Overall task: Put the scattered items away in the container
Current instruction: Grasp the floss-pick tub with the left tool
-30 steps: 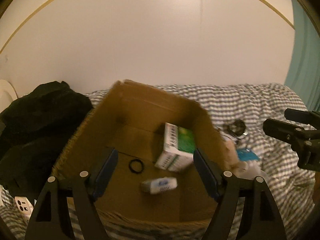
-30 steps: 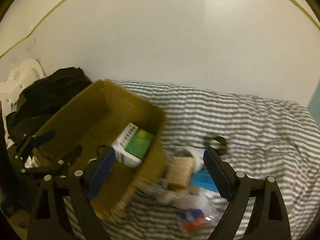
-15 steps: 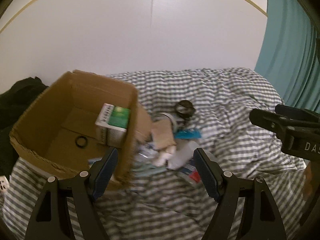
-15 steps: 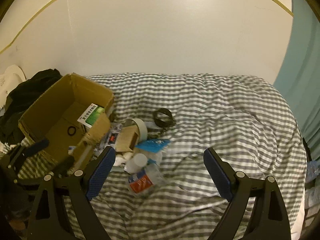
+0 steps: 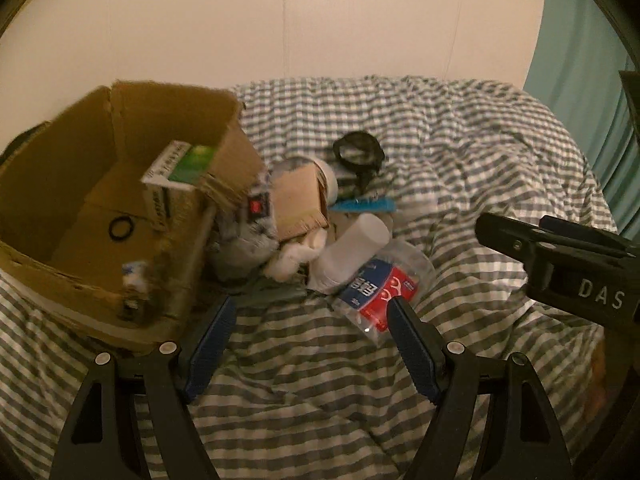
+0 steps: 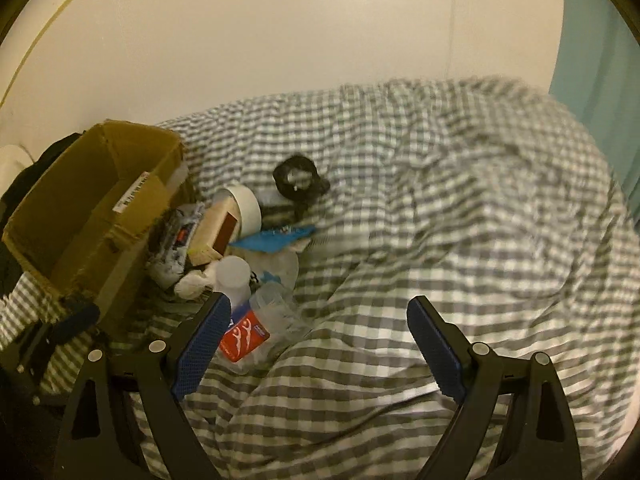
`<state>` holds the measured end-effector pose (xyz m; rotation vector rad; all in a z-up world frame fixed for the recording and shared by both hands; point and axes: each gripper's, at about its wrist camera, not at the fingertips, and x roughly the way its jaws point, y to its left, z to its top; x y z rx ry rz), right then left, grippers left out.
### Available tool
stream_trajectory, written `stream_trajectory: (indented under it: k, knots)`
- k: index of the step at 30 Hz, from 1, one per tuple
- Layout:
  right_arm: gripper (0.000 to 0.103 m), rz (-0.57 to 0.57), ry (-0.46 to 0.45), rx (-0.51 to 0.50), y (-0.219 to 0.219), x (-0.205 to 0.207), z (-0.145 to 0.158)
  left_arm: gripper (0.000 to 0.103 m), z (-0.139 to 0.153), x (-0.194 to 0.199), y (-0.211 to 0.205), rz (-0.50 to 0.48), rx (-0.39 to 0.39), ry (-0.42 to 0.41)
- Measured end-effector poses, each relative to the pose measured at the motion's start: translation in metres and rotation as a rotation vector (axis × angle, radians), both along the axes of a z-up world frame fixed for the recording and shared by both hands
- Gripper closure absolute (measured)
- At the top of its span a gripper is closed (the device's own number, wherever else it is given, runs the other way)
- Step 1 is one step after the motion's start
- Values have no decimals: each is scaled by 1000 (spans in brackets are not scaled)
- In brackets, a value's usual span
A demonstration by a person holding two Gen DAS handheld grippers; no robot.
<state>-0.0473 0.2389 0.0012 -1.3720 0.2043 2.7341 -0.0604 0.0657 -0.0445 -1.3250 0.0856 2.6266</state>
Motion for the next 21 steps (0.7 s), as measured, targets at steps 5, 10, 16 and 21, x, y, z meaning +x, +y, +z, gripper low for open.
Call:
stream_trajectory:
  k: [5, 10, 16, 21]
  knots:
    - [13, -31, -21, -19, 11, -13, -17, 23, -31, -10, 18, -19, 28, -54]
    - [13, -79, -33, -49, 26, -22, -29, 23, -57, -24, 39, -59, 33, -76]
    - [13, -116, -60, -69, 35, -29, -41, 23, -80, -35, 56, -121, 54, -83]
    - [13, -118, -72, -54, 34, -31, -45, 32, -75, -30, 42, -139, 115, -109]
